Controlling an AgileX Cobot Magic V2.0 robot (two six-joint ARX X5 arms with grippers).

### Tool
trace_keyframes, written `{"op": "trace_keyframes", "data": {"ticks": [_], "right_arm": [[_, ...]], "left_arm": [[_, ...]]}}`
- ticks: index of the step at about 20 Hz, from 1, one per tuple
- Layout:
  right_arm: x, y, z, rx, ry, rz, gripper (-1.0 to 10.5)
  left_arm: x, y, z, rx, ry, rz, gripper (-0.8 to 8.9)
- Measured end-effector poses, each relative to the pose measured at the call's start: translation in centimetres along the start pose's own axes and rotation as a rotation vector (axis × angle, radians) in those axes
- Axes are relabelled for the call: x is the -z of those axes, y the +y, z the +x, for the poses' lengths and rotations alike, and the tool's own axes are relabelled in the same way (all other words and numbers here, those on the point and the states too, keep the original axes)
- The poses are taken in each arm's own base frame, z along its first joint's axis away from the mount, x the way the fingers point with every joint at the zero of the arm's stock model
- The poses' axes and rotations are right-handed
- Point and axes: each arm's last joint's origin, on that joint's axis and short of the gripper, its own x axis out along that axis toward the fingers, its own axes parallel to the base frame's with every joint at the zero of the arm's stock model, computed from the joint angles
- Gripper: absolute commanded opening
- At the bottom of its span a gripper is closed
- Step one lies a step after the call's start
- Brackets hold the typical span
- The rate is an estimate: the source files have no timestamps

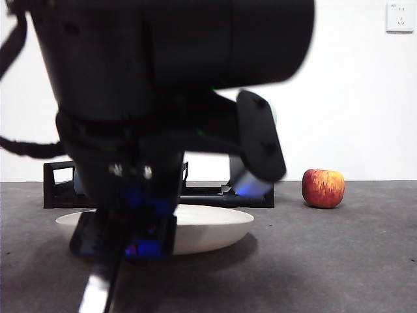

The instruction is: Take the yellow plate from the plate rack,put the plate on the table,take the apple from the table,put the apple in the plate

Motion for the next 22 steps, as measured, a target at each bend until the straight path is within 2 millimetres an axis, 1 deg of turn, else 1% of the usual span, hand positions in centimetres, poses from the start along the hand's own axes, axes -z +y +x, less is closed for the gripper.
{"op": "trace_keyframes", "data": {"ticks": [6,14,15,18,19,22], "right_arm": [[0.0,0.0,0.0,0.0,0.0,0.0,6.0],[0.0,0.0,0.0,0.0,0.0,0.001,6.0],[0.0,0.0,0.0,0.0,0.001,0.001,6.0],[0.0,0.0,0.0,-0.001,0.003,0.004,6.0],[0.0,0.0,0.0,-0.001,0.004,0.005,6.0],[0.1,0.0,0.0,-0.001,0.006,0.008,6.0]], "left_arm": [[-0.5,-0.6,-0.3,-0.008,-0.031,-0.032,-0.04],[-0.8,-1.0,-0.5,0.087,-0.068,-0.097,0.11],[-0.8,-0.9,-0.5,0.09,-0.069,-0.104,0.36],[-0.9,-0.9,-0.5,0.097,-0.071,-0.118,1.99],[-0.9,-0.8,-0.6,0.102,-0.069,-0.123,2.3],[-1.2,-0.3,-1.0,0.11,-0.069,-0.131,2.3]]}}
